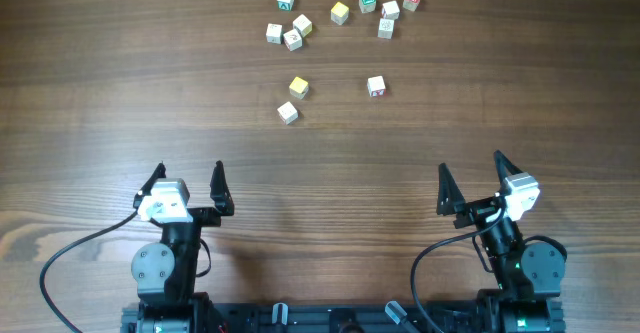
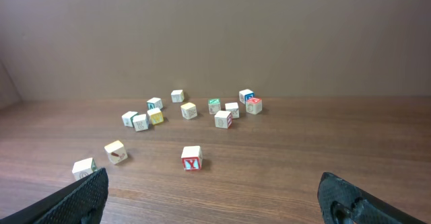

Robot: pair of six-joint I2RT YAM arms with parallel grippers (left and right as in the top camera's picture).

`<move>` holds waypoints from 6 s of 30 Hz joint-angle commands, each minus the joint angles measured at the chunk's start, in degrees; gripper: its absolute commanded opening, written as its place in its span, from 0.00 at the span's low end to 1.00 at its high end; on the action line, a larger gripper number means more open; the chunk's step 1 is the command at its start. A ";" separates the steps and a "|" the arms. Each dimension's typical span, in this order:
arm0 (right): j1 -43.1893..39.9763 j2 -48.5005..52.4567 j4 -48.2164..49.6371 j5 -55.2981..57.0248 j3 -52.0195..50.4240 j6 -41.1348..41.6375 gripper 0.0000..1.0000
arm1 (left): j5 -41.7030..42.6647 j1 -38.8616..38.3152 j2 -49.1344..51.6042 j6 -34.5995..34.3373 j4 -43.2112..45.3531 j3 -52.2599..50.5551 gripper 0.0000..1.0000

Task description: Form a tower

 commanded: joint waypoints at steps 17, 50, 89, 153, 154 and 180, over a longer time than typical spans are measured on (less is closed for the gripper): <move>-0.28 -0.50 0.26 0.74 -0.07 0.79 1.00 | -0.79 -0.33 -0.42 -0.57 0.17 -0.68 1.00; -0.28 -0.50 0.26 0.72 -0.07 0.76 1.00 | -1.95 -0.33 -0.42 0.90 4.39 -0.68 1.00; -0.28 -0.50 0.26 0.74 -0.07 0.76 1.00 | 12.37 -7.08 86.01 -2.08 -48.83 108.13 1.00; -0.28 -0.50 0.26 0.72 -0.07 0.79 1.00 | -13.14 -21.00 92.59 -20.00 -48.68 108.50 0.23; -0.28 -0.52 0.26 0.72 -0.07 0.79 1.00 | -12.24 -21.16 89.48 -20.02 -52.72 108.50 0.22; -0.28 -0.50 0.26 0.72 -0.07 0.79 1.00 | -12.96 -21.20 76.15 -30.32 -28.83 38.32 0.18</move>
